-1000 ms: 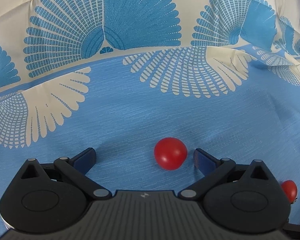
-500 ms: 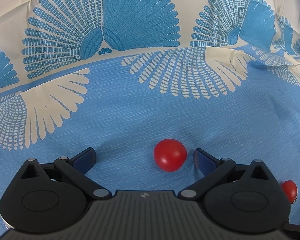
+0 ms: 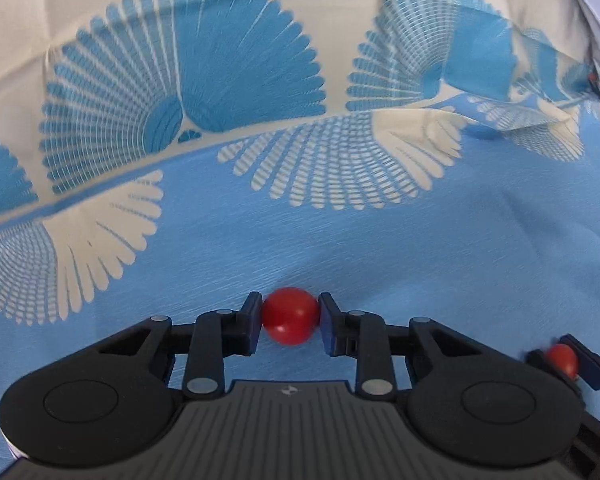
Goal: Organize fruits
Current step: 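Close the left tool on a red cherry tomato while the right tool grasps the other, then carry both red cherry tomatoes over the lavender plate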
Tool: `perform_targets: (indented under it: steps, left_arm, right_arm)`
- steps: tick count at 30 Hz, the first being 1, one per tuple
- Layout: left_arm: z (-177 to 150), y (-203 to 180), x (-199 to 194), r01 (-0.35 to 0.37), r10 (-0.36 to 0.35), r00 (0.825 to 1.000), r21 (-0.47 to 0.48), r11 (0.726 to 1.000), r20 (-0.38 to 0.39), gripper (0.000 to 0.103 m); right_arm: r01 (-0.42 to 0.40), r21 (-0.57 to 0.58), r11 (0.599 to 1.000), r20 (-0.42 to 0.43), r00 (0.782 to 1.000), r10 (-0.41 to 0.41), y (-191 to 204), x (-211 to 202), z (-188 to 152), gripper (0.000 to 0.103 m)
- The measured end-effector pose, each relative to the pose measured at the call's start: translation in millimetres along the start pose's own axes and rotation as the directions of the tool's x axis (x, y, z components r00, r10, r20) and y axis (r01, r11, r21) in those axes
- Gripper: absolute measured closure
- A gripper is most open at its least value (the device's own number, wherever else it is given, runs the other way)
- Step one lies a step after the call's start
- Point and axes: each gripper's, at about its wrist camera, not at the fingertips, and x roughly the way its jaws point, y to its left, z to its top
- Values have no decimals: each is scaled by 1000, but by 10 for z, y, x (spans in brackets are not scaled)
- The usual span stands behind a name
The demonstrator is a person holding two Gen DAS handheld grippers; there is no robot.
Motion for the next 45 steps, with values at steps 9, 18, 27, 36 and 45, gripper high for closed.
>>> perform_targets:
  steps: [9,18,27,36,45]
  left_arm:
    - [-143,15,-283,-14,14,1000,8,1000,-4,70]
    - [-521,184,-1080,-45,44,999,-55,997,-14,70]
    - [-989,319,-1827,-80,76,996,-102,992,-43,70]
    - [-1166,644,-2628,-106,106,994,-167,980,-8,70]
    - [-1800,941,-3732,-150,150,989,-231,961,-18,70]
  right_arm:
    - [18,21,1000,23,1000,-18,-24,-6,-3,73]
    - [44,28,999,64,997,-46,-25,-202,-83,74]
    - [79,-23,997,-3,997,-79,2,-262,-244,65]
    - [27,-43,999,-18,999,-28,27,-624,-111,72]
    - [-235,-199,951,57,966,251,389,-2568,-280,72]
